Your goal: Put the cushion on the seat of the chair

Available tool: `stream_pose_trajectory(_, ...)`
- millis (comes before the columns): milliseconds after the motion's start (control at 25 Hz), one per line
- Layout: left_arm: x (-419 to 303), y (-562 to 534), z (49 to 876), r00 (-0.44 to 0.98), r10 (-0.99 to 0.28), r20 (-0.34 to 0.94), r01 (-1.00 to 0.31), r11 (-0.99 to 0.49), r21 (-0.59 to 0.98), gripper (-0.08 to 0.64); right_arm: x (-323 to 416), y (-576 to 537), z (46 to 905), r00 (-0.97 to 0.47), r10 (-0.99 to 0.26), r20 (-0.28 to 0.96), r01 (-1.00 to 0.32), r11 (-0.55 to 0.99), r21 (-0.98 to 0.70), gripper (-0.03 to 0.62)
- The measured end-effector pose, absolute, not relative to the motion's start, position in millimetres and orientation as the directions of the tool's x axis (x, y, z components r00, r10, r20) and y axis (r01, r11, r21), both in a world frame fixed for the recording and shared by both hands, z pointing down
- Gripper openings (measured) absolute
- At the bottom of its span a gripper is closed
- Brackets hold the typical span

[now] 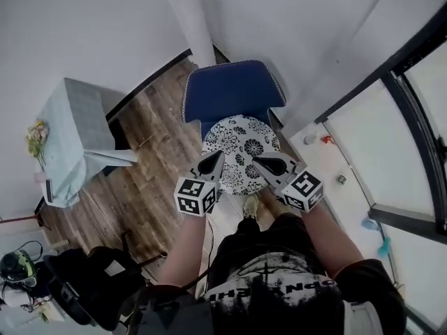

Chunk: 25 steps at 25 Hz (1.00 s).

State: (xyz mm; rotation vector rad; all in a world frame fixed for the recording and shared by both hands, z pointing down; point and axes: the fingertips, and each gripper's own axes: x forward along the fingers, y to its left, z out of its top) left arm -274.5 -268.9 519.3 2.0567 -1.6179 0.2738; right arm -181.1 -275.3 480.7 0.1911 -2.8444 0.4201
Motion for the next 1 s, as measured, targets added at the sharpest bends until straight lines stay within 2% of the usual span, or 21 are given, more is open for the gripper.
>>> stream_pose_trajectory(120, -258, -269, 493, 0.298, -0.856, 0.423, -0.945, -0.202, 0.257, 0.015, -175, -286, 447, -0.958, -0.153, 0.243, -0.201, 0.961, -0.188, 0.017)
stream_pose_trajectory(440, -224, -266, 433, 0.371, -0.86, 0.35, -0.927, -0.318, 0.201, 0.015, -162, -301, 398, -0.948, -0.249, 0.196, -0.28, 0.949, -0.146, 0.017)
stream_pose_trajectory(640, -231, -268, 407, 0.374, -0.865, 0.334, -0.928, -0.349, 0.134, 0.015, -168, -296, 388, -0.952, -0.252, 0.171, -0.277, 0.951, -0.139, 0.017)
stream_pose_trajectory(1000, -231, -272, 405, 0.387, -0.86, 0.333, -0.922, -0.37, 0.117, 0.015, -166, -294, 384, -0.946, -0.27, 0.179, -0.292, 0.949, -0.114, 0.017)
